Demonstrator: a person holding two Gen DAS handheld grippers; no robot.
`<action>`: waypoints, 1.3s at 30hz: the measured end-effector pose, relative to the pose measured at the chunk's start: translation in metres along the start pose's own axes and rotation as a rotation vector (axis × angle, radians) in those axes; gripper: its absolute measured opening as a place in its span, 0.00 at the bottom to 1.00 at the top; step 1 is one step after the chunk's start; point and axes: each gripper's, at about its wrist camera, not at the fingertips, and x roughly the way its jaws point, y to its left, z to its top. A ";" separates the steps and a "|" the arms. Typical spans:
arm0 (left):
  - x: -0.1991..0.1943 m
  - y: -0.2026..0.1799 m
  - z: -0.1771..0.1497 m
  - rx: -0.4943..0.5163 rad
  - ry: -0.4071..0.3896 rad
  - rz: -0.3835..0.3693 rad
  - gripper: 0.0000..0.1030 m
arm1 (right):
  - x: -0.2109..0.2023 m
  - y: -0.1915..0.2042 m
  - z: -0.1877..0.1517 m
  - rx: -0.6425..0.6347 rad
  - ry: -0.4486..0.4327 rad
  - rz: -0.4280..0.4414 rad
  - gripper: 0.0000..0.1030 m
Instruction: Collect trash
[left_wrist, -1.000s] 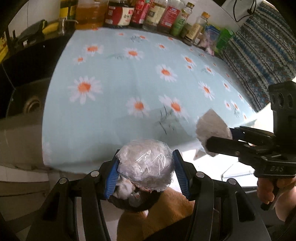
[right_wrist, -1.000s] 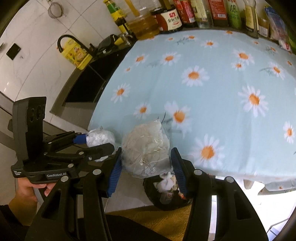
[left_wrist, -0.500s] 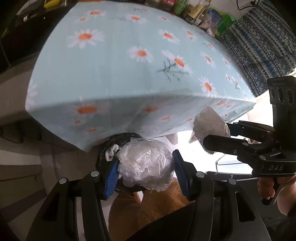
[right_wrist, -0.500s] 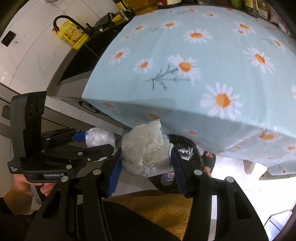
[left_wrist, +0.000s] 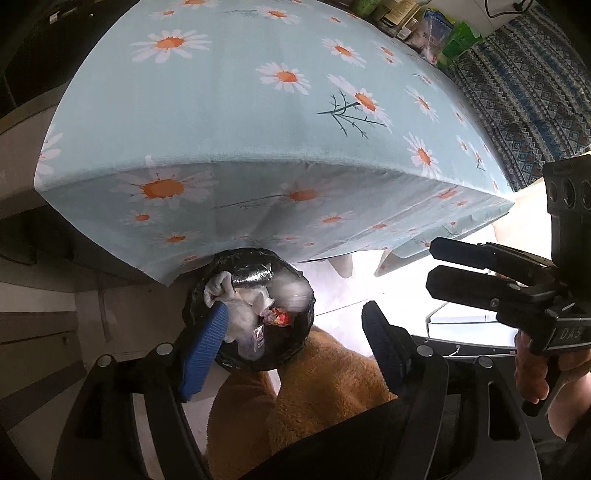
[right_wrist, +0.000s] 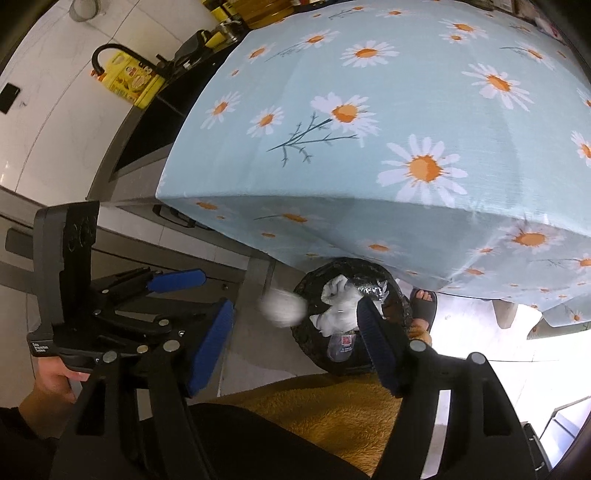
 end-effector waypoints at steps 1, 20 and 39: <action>0.000 -0.001 0.000 0.001 0.000 0.002 0.70 | -0.001 -0.001 0.000 0.003 -0.002 0.000 0.67; -0.032 -0.009 0.014 0.009 -0.055 0.028 0.70 | -0.039 -0.003 0.008 0.015 -0.105 -0.005 0.67; -0.110 -0.044 0.046 0.086 -0.213 0.082 0.71 | -0.118 0.007 0.038 -0.010 -0.291 -0.078 0.75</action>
